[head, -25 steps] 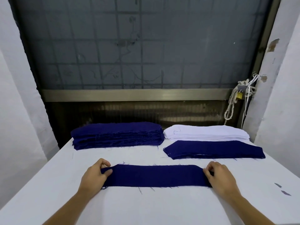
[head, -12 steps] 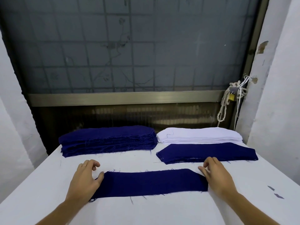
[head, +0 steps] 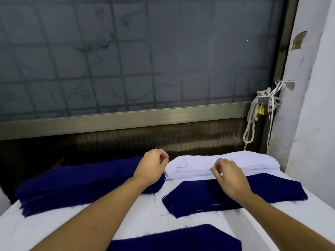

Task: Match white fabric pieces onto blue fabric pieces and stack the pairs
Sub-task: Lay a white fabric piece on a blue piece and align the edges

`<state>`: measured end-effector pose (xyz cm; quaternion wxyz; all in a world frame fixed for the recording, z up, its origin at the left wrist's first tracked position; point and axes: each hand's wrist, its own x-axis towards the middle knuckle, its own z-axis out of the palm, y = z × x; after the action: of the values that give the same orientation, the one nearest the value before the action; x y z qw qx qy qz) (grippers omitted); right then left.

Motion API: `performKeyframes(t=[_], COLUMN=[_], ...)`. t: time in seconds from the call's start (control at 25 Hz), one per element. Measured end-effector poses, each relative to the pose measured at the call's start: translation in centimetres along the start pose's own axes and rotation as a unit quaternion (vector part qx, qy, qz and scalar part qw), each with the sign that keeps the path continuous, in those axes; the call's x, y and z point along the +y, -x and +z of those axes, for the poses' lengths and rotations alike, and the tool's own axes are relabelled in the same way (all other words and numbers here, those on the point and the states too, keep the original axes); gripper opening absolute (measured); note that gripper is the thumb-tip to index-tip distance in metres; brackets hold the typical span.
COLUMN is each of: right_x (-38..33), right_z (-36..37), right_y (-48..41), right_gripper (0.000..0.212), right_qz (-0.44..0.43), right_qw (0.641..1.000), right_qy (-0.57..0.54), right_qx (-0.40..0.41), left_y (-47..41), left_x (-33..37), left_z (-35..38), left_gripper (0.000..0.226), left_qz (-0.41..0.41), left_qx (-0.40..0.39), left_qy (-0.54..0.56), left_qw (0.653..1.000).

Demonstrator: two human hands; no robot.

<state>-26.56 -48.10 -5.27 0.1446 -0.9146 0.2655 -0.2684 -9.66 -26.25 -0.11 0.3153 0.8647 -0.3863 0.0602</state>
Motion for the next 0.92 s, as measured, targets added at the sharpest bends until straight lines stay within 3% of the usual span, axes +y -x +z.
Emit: performKeyframes(t=[0.16,0.32,0.4,0.64,0.8,0.92], right_x=[0.4,1.2,1.4,1.6,1.0,0.4], right_z=[3.5,6.3,7.2,8.0,7.4,7.0], right_y=[-4.7,-7.3,-8.1,-8.1,-7.8,-7.5], right_gripper=[0.012,0.015,0.017,0.022,0.027,0.042], right_qz=[-0.009,-0.011,-0.013,-0.005,0.003,-0.005], right_qw=[1.0,0.999,0.999,0.998,0.997,0.997], right_qy=[0.003,0.024,0.034,0.052,0.058,0.061], right_qx=[-0.015,-0.026,-0.022,-0.028,-0.042,-0.039], left_y=[-5.4,-8.3,-9.0,-9.1,-8.6,-8.1], left_x=[1.1,0.4,0.0,0.0,0.4,1.1], left_z=[4.9,7.0,7.5,8.2,7.6,6.8], left_gripper=[0.033,0.019,0.02,0.026,0.03,0.019], left_qz=[-0.022,-0.129,-0.139,-0.078,-0.021,0.011], left_qx=[-0.063,-0.088,-0.073,-0.067,-0.039,0.014], left_qy=[-0.088,-0.107,-0.081,-0.138,-0.244,-0.2], left_qw=[0.994,0.982,0.984,0.985,0.969,0.98])
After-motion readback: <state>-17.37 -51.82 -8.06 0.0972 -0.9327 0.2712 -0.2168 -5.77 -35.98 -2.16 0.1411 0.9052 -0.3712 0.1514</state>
